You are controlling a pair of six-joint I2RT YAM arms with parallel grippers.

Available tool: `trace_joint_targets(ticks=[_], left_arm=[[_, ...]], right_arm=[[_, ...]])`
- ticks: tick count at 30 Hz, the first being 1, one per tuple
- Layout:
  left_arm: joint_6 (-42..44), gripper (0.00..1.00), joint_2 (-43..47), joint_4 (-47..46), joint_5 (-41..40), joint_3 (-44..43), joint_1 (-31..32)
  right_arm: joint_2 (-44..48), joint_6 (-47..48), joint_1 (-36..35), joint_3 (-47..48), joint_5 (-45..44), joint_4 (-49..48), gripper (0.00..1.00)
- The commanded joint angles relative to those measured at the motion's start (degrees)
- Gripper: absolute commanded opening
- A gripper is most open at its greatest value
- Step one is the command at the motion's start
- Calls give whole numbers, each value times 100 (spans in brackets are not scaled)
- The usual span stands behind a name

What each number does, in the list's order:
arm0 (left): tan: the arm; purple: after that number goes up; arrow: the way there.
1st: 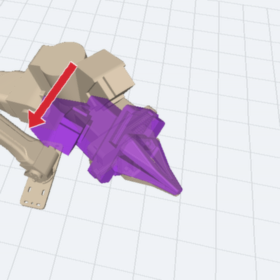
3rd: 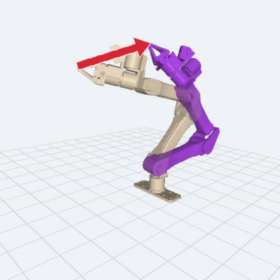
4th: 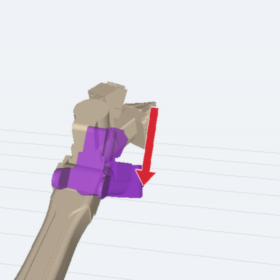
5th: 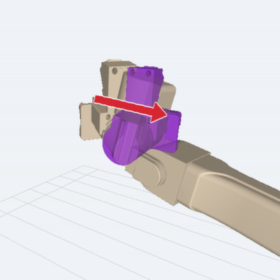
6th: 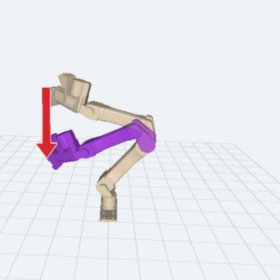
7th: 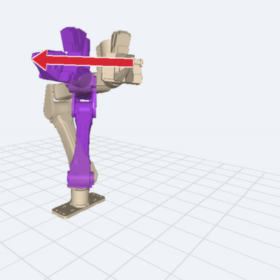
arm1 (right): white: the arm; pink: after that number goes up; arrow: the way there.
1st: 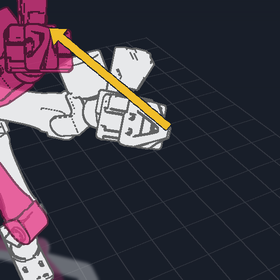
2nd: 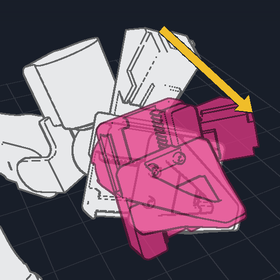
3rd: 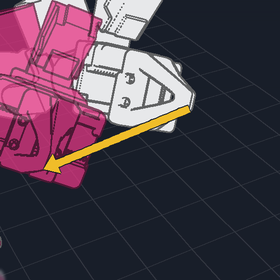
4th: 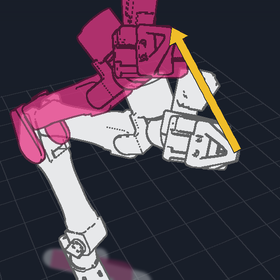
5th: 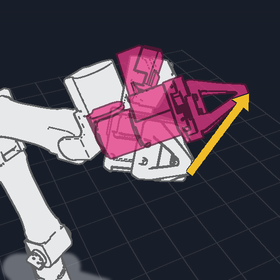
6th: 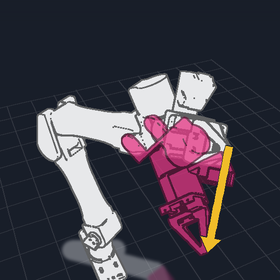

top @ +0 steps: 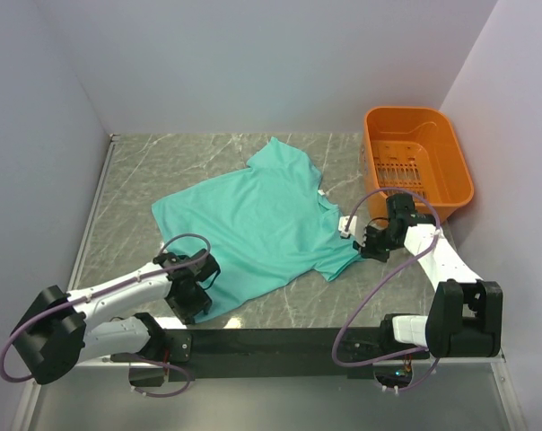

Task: Fold and stack the t-shirts
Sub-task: Flatten the tshirt out

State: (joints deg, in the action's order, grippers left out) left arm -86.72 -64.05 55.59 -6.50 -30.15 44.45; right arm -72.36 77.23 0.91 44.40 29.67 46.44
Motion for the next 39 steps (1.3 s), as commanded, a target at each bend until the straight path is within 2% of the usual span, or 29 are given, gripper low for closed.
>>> trace_joint_targets(ticks=[1, 2, 3, 6, 8, 13, 16, 19, 20, 22, 23, 25, 27, 29, 31, 32, 33, 34, 35, 36, 37, 38, 39], left_arm=[[23, 47, -90, -373, 254, 88, 20], [67, 43, -107, -400, 255, 80, 20], [67, 31, -90, -374, 246, 27, 20], [172, 8, 85, -348, 193, -157, 20], [330, 0, 252, -251, 89, -385, 20], [664, 0, 691, -67, -281, -807, -6], [972, 0, 964, -136, -335, -922, -295], [1560, 0, 1088, -496, -1, -957, -1023], [1962, 0, 1079, -749, 104, -1018, -1530], [2412, 0, 1000, -1049, 491, -1176, -2069], [2849, 0, 835, -1190, 596, -1438, -2594], [3186, 0, 431, -1498, 1096, -1817, -3036], [3521, 0, 114, -1804, 1343, -2493, -3616], [3722, 0, -385, -2174, 1967, -3194, -4195], [3776, 0, -826, -2395, 2301, -3872, -4574], [3907, 0, -1246, -2465, 2677, -4659, -4794], [3908, 0, -1424, -2535, 2741, -5075, -4857], [3934, 0, -1704, -2597, 2751, -5515, -4884], [3961, 0, -1820, -2606, 2751, -6433, -4928], [3961, 0, -1943, -2589, 2742, -6920, -4928], [3987, 0, -2127, -2475, 2751, -7412, -4945], [4005, 0, -2199, -2448, 2768, -8366, -4963], [4031, 0, -2243, -2439, 2760, -8784, -4963]], right_arm=[[20, 82, 24, 200, 100, 147, 9], [11, 90, 24, 192, 100, 147, 9], [-6, 90, 24, 192, 109, 173, 9], [-15, 90, 24, 165, 127, 164, 9], [11, 108, 6, 174, 144, 173, 8], [160, 56, -64, 437, 399, 375, 6], [239, -198, -248, 761, 539, 428, 3], [178, -778, -529, 1182, 557, 261, 0], [143, -945, -591, 1307, 531, 182, 0], [-41, -1604, -820, 1735, 417, -186, 0], [-129, -1789, -872, 1912, 338, -283, 0], [-436, -2281, -1013, 2543, 311, -495, 0], [-812, -2641, -1092, 3045, 232, -739, 0], [-1112, -3265, -1128, 3898, 206, -1003, 0], [-1596, -4196, -1137, 4861, -22, -1627, 0], [-1780, -4468, -1145, 5259, -110, -1794, 0], [-2139, -4976, -1154, 5681, -363, -2031, 0], [-2334, -5207, -1145, 6581, -479, -2111, 0], [-2675, -5418, -1137, 7069, -619, -2164, 0], [-2826, -5777, -1128, 7578, -864, -2182, 0], [-2958, -5937, -1119, 8549, -945, -2174, 0], [-3151, -6096, -1093, 9029, -1024, -2182, 0], [-3196, -6402, -1032, 9451, -1077, -2200, 0]])
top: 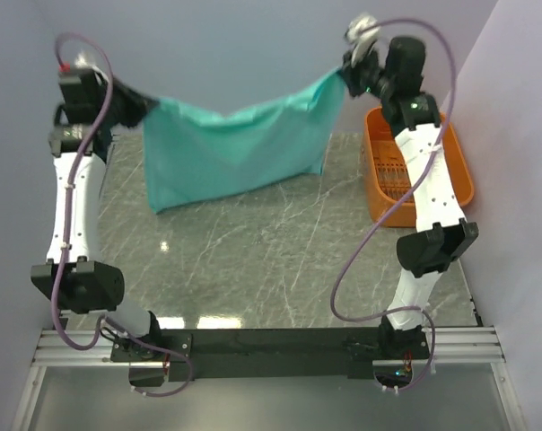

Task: Fold and stack the t-shirts
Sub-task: Flatten the tshirt out

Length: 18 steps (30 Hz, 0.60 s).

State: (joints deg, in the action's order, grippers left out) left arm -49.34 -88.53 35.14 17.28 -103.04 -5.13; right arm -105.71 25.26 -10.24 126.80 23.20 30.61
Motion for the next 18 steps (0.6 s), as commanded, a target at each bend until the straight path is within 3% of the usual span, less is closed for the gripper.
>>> trace_joint_targets(ticks=[1, 3, 5, 8, 9, 16, 18], left_arm=[[285, 0, 309, -524, 338, -1891, -6], [276, 0, 590, -770, 355, -1851, -6], [302, 0, 1100, -999, 390, -1362, -15], [495, 0, 1776, -947, 373, -255, -6], [496, 0, 1978, -1025, 408, 184, 3], [110, 0, 3551, -1570, 1082, 5057, 11], [118, 0, 3824, -1354, 1172, 5722, 3]], right_arm=[[147, -1329, 127, 1711, -422, -696, 0], [585, -1497, 215, 1664, -395, -1037, 0], [1294, -1541, 285, 937, -45, -1310, 0], [2383, -1183, 347, -1003, 587, -1435, 0], [2615, -694, 347, -1922, 772, -1365, 0], [4267, 2279, 347, -5645, 2223, 260, 0], [4830, 3140, 356, -6715, 2268, 681, 0]])
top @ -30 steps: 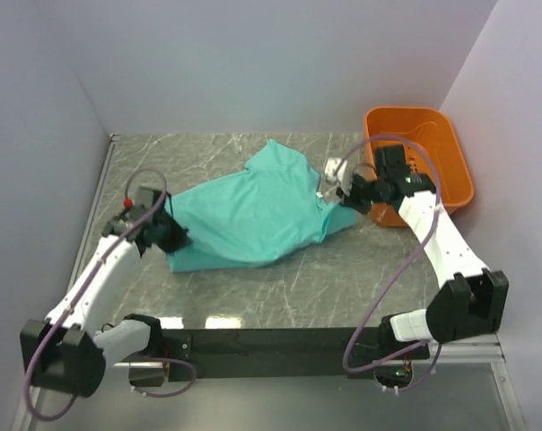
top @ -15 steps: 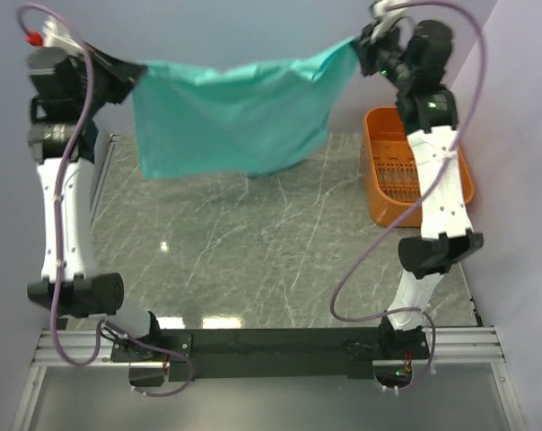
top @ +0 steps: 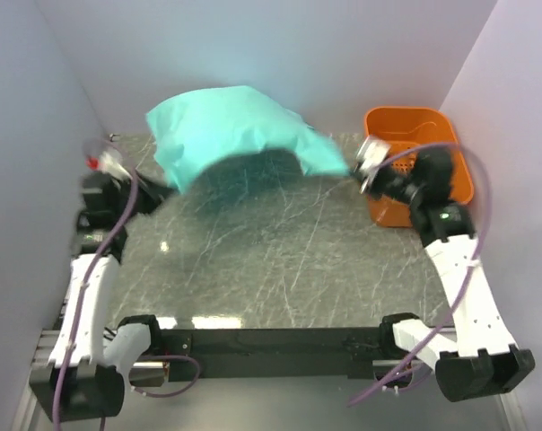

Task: Fold and stack the t-shirts
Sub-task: Flatten the tshirt out

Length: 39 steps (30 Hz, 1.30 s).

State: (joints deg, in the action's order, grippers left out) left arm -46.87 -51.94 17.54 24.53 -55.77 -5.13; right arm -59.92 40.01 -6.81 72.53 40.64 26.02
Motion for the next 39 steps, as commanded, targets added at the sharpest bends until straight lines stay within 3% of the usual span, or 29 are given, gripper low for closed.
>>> trace_joint_targets(ticks=[1, 5, 9, 21, 22, 23, 25, 26, 27, 28, 29, 34, 35, 37, 39], left_arm=[[-138, 0, 254, 460, 456, 1572, 29], [-42, 0, 588, 1206, 492, 2578, 99], [-76, 0, 747, 2164, -60, 2554, 424], [-323, 0, 1054, 3124, -204, 2404, 1514], [-305, 1, 1124, 3141, -108, 2456, 1636], [-261, 2, 1168, 3168, 41, 2457, 1681], [-174, 13, 1361, 3316, 78, 2291, 1778], [-147, 28, 1458, 3378, -105, 2159, 1796], [-95, 38, 1563, 3457, -246, 1984, 1796], [-16, 59, 1738, 3527, -413, 1599, 1796], [72, 68, 1801, 3580, -571, 1413, 1796], [231, 76, 1829, 3240, -1416, 822, 1796], [249, 77, 1776, 3082, -1486, 822, 1787], [362, 79, 1522, 2336, -1653, 935, 1787], [494, 83, 1250, 1408, -1916, 1006, 1778]], right_arm=[[427, 1964, 13, -1607, 471, 1307, 0], [1139, 3281, 13, -2944, -152, 1975, 0], [1474, 3838, 4, -3876, -916, 2240, 0], [1993, 4797, 13, -3869, -1094, 3892, 0], [2028, 4840, 13, -3869, -1111, 3954, 2], [2054, 4797, 13, -3861, -1102, 3972, 17], [2116, 4683, 13, -3703, -1006, 3981, 40], [2125, 4474, 13, -3607, -936, 3946, 51], [2116, 4289, 13, -3353, -857, 3876, 54], [2064, 4096, 13, -3212, -708, 3754, 56], [2020, 3711, 13, -3071, -629, 3509, 59], [1127, 2286, 13, -2201, -215, 2410, 62], [932, 1613, 13, -2086, -93, 1920, 62], [240, 1047, 4, -1665, 31, 1522, 62], [-263, -174, -48, -1175, -100, 722, 60]])
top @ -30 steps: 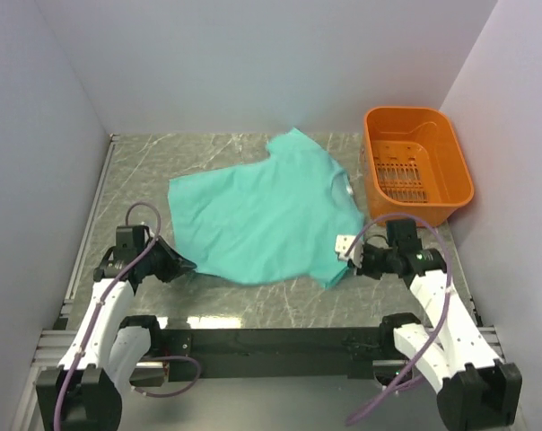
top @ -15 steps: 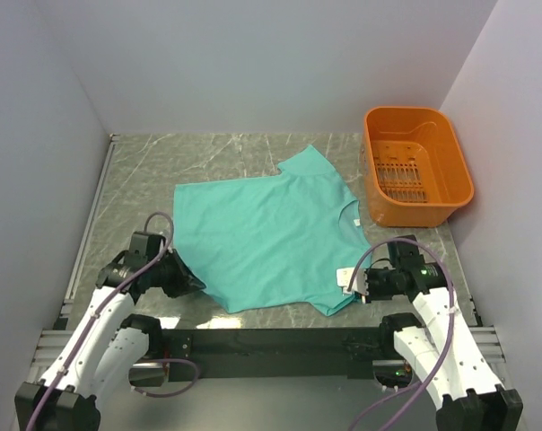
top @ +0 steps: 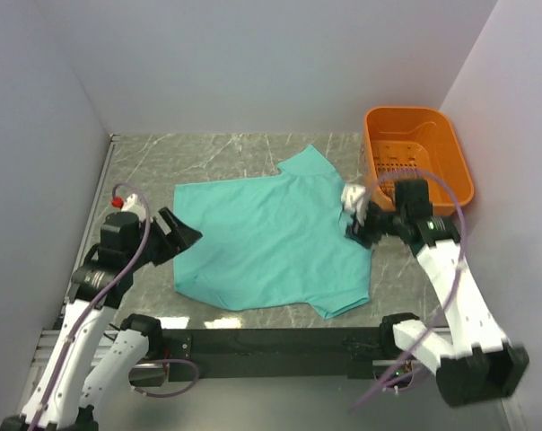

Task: Fold and stack the t-shirts
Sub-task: Flatten the tshirt out

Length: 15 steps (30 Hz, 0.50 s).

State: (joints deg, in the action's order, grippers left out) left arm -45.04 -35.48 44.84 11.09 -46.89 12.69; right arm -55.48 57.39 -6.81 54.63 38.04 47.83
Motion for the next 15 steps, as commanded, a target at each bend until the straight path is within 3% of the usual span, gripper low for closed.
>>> trace_joint_targets(ticks=[1, 2, 7, 10, 15], left_arm=[[398, 83, -755, -1598, -773, 136, -12], [451, 85, -984, -1923, -880, 111, -90], [733, 85, -2573, -3382, -451, -380, -1160], [716, 85, -3391, -3701, -267, -618, -1767], [627, 81, -4457, -4352, 287, -969, -2156]], right_arm=[[-1266, -2272, -101, 845, 38, -1635, 59], [-1576, -3041, -249, 1082, -163, -1924, 56], [-3770, -4575, -628, 3269, -1613, -1788, 50], [-5080, -4894, -629, 4781, -2009, -1471, 50], [-6587, -5193, -673, 6837, -2388, -1083, 51]])
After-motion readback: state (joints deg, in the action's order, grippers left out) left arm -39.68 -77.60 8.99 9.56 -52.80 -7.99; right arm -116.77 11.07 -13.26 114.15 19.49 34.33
